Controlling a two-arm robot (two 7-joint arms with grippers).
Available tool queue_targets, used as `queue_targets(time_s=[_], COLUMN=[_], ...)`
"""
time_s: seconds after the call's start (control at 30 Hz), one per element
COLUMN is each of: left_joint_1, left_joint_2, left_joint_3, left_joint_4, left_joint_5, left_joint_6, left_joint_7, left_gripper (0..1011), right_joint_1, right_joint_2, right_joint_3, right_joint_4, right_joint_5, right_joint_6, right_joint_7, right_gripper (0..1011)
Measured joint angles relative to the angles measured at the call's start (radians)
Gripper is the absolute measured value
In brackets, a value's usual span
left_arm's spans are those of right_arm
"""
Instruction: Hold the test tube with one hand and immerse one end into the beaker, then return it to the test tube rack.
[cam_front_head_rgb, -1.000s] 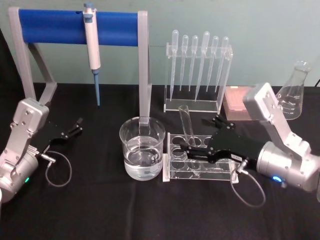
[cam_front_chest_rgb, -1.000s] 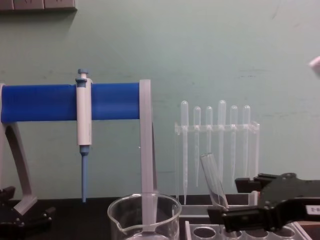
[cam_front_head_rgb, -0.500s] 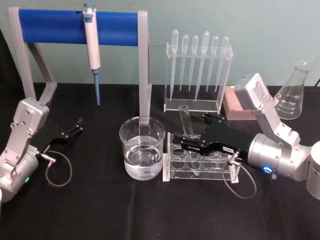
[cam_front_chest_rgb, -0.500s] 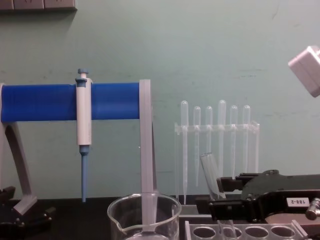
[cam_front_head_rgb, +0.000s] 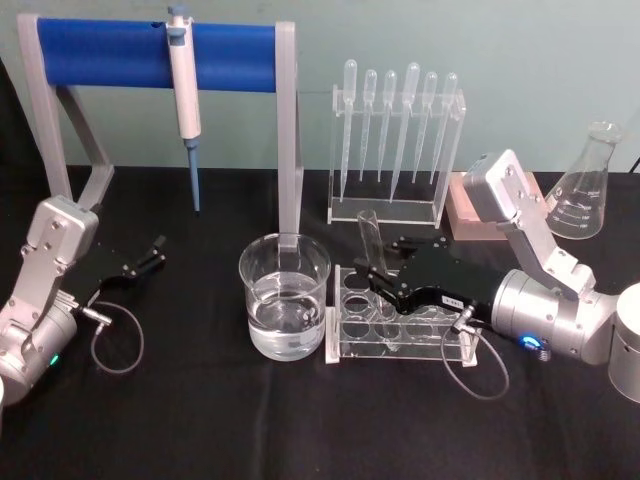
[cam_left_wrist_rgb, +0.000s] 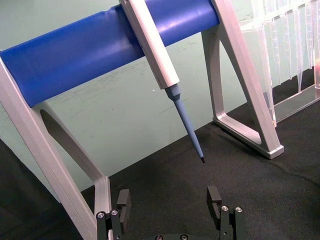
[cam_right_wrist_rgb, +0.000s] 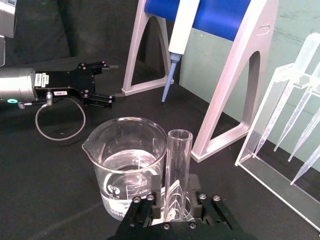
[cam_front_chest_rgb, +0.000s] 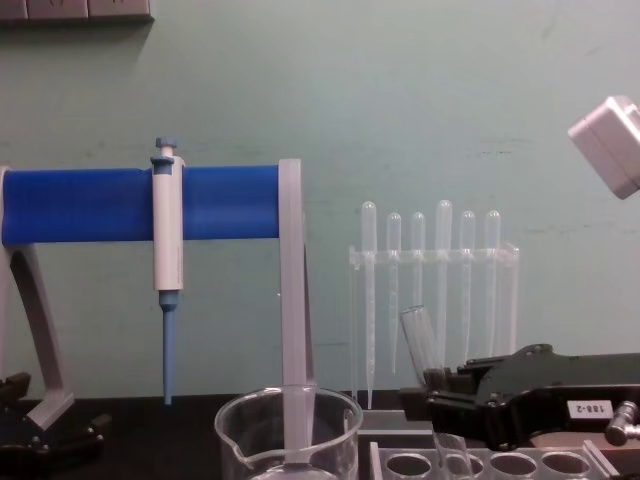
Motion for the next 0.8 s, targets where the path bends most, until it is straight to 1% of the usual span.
queue_targets(time_s=[0.1, 0.13, 0.17, 0.3, 0.4, 0.57, 0.67, 0.8], left_joint_1=[0.000, 0.000, 0.000, 0.000, 0.000, 0.000, 0.000, 0.000], left_joint_2=[0.000, 0.000, 0.000, 0.000, 0.000, 0.000, 0.000, 0.000], left_joint_3=[0.000, 0.000, 0.000, 0.000, 0.000, 0.000, 0.000, 0.000], left_joint_4=[0.000, 0.000, 0.000, 0.000, 0.000, 0.000, 0.000, 0.000], left_joint_5=[0.000, 0.000, 0.000, 0.000, 0.000, 0.000, 0.000, 0.000], left_joint_6=[0.000, 0.000, 0.000, 0.000, 0.000, 0.000, 0.000, 0.000], left_joint_7=[0.000, 0.000, 0.000, 0.000, 0.000, 0.000, 0.000, 0.000], left_gripper=[1000, 1000, 1000, 1000, 1000, 1000, 1000, 1000], right_joint_1=[-0.002, -0.004, -0.006, -0.021, -0.041, -0.090, -0.108, -0.119], right_joint_2=[-0.003, -0.003, -0.003, -0.003, -0.003, -0.010, -0.014, -0.019], right_joint_3=[0.001, 0.004, 0.006, 0.025, 0.047, 0.101, 0.123, 0.138], right_joint_4=[-0.001, -0.004, -0.007, -0.029, -0.052, -0.111, -0.138, -0.159], right_joint_5=[-0.001, -0.001, 0.000, 0.009, 0.023, 0.058, 0.072, 0.081], right_joint_6=[0.000, -0.001, -0.002, -0.015, -0.032, -0.075, -0.091, -0.096], right_joint_7=[0.000, -0.001, -0.001, -0.010, -0.025, -0.062, -0.078, -0.090], right_gripper=[282, 234, 228, 224, 224, 224, 224, 224])
